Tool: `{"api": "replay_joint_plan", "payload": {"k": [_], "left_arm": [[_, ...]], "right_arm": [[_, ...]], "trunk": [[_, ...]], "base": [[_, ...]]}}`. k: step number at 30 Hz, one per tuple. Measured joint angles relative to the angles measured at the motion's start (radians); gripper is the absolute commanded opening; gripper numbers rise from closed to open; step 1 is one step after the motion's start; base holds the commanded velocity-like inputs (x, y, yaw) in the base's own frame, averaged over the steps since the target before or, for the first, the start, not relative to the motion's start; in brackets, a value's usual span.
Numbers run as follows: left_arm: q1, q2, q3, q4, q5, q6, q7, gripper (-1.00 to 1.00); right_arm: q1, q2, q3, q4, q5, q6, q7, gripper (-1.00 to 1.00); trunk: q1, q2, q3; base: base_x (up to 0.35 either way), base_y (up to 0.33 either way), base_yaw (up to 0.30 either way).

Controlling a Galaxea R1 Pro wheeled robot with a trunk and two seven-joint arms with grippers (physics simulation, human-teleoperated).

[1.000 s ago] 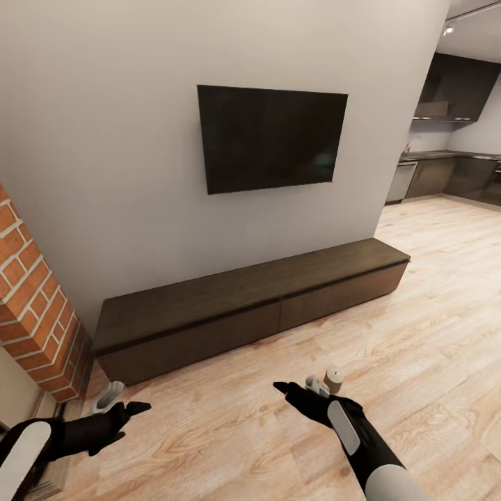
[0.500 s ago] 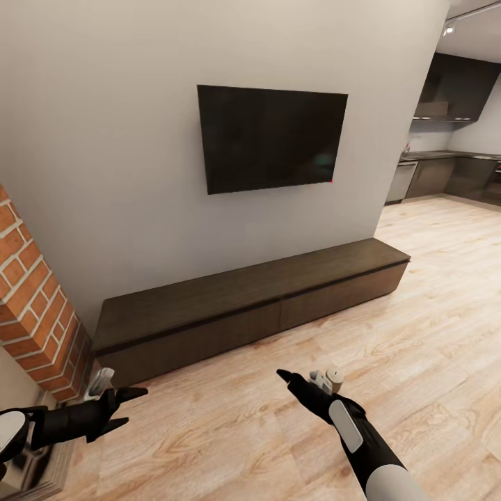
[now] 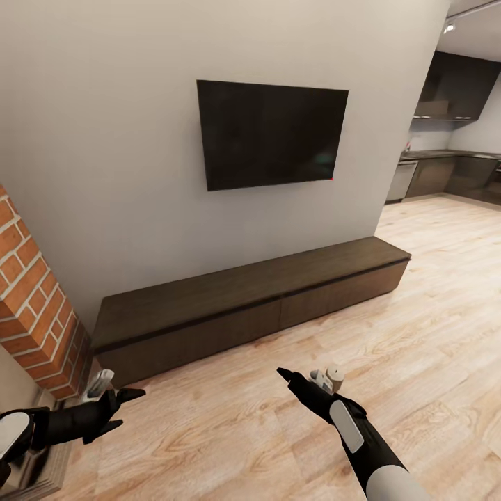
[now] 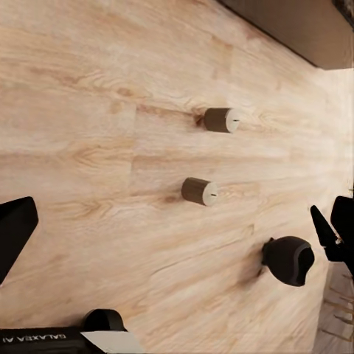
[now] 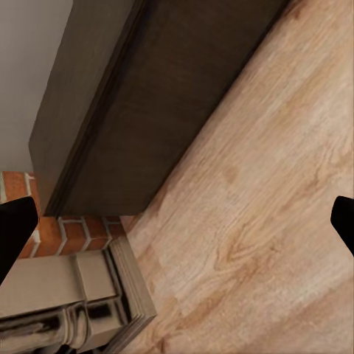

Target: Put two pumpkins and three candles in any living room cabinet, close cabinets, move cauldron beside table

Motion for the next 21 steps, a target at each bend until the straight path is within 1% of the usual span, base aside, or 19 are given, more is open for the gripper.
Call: {"api": "replay_joint_plan", "payload": {"k": [2,4,7,9,11,13,14,16,17,18,21], "left_arm": [[0.0,-0.023,-0.002,-0.002,-0.002,-0.026,0.052,1.0],[0.0,-0.05,-0.002,-0.012,-0.002,-0.04,0.124,1.0],[0.0,-0.095,-0.003,-0.04,-0.007,-0.092,0.274,1.0],[0.0,-0.108,-0.003,-0.058,-0.008,-0.11,0.356,1.0],[0.0,-0.115,-0.004,-0.083,-0.008,-0.118,0.418,1.0],[0.0,-0.118,-0.004,-0.099,-0.008,-0.124,0.467,1.0],[0.0,-0.12,-0.004,-0.106,-0.009,-0.127,0.495,1.0],[0.0,-0.131,-0.005,-0.108,-0.013,-0.134,0.52,1.0],[0.0,-0.14,-0.005,-0.109,-0.024,-0.139,0.526,1.0],[0.0,-0.147,-0.005,-0.109,-0.045,-0.142,0.53,1.0],[0.0,-0.159,-0.004,-0.11,-0.139,-0.149,0.537,1.0]], "right_arm": [[0.0,-0.001,0.0,0.0,0.0,0.0,0.011,1.0],[0.0,-0.001,0.0,0.0,0.0,0.001,0.029,1.0],[0.0,0.0,0.001,0.0,0.0,0.001,0.055,1.0],[0.0,-0.001,0.001,0.0,0.0,0.001,0.063,1.0],[0.0,-0.001,0.001,0.0,0.0,0.0,0.067,1.0],[0.005,-0.001,0.001,-0.001,0.0,0.0,0.079,1.0],[0.007,-0.001,0.0,-0.002,0.001,0.0,0.102,1.0],[0.009,-0.001,0.0,-0.003,0.002,-0.001,0.137,1.0],[0.009,-0.001,0.0,-0.004,0.003,-0.002,0.149,1.0],[0.01,-0.001,0.0,-0.004,0.003,-0.006,0.156,1.0],[0.012,-0.001,-0.007,-0.003,0.002,-0.042,0.165,1.0]], "trunk": [[0.008,-0.014,-0.006],[0.015,-0.028,-0.013],[0.027,-0.049,-0.022],[0.035,-0.063,-0.028],[0.042,-0.077,-0.034],[0.05,-0.091,-0.041],[0.054,-0.098,-0.044],[0.061,-0.112,-0.05],[0.065,-0.119,-0.053],[0.069,-0.126,-0.056],[0.081,-0.147,-0.066]], "base": [[0.0,0.0,0.0],[0.0,0.0,0.0],[0.0,0.0,0.0],[0.0,0.0,0.0],[0.0,0.0,0.0],[0.0,0.0,0.0],[0.0,0.0,0.0],[0.0,0.0,0.0],[0.0,0.0,0.0],[0.0,0.0,0.0],[0.0,0.0,0.0]]}}
